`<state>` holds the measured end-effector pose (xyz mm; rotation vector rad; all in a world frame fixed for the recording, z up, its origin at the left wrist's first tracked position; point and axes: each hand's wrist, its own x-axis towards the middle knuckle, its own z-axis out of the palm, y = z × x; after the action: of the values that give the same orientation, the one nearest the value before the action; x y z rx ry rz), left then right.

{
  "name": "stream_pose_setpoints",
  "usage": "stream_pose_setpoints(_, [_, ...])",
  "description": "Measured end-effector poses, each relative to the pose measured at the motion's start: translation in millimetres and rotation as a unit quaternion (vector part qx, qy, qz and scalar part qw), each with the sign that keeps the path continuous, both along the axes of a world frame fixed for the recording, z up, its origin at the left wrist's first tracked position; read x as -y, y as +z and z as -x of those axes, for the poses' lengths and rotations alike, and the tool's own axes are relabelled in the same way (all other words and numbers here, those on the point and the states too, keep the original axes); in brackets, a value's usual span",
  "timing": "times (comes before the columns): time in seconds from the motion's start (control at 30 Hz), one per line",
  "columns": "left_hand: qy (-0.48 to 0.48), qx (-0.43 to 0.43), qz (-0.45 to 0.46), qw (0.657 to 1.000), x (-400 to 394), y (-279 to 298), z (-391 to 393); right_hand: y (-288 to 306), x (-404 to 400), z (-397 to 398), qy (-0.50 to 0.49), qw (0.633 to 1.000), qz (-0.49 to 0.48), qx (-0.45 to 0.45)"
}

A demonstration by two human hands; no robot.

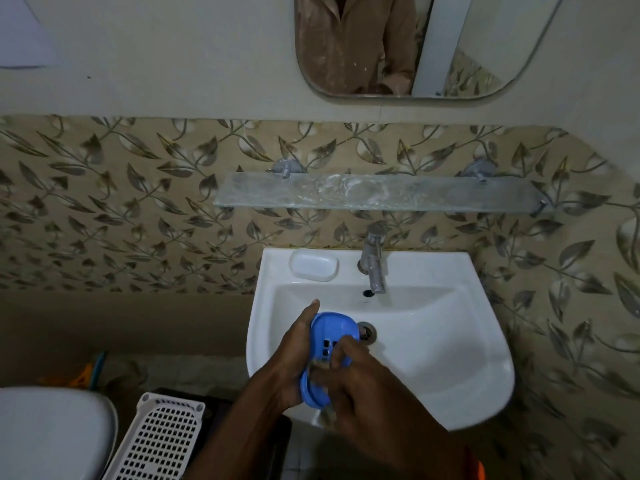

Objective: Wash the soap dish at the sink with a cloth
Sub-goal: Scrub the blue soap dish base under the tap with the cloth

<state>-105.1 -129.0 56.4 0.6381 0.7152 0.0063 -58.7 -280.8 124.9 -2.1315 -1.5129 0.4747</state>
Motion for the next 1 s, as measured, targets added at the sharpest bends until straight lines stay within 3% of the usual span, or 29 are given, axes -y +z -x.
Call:
stream_pose_setpoints(0.07, [-0.005, -0.006, -0.022, 1.0, 0.4, 5.7, -0.8, -1.2, 1.1, -3.2, 0.008, 1.0, 0.004, 0.005])
stream_pose_setpoints(0.23, [-0.021, -0.006, -0.074, 0.997, 8.4, 6.3, 0.9, 5.1, -18.6, -24.1, -0.103, 0.994, -0.015, 0.028])
stream_pose_setpoints(0.47, [-0.034, -0.024, -0.058, 0.997, -2.1, 13.1, -2.9, 13.3, 3.8, -8.1, 0.062, 0.997, -0.046, 0.027])
stream_pose_setpoints(0.6, [-0.039, 0.004, -0.056, 0.998, 12.1, 11.8, -6.2, 17.1, -17.6, -30.9, -0.05, 0.998, 0.007, 0.036])
stream_pose_setpoints(0.8, [-0.026, 0.003, -0.058, 0.998, 3.3, 21.5, -4.5, 11.0, -1.5, -8.4, 0.076, 0.994, 0.057, 0.046])
stream_pose_setpoints(1.0, [-0.01, -0.002, -0.095, 0.995, 5.0, 17.8, -4.8, 21.5, -19.5, -15.1, 0.017, 0.996, 0.076, 0.053])
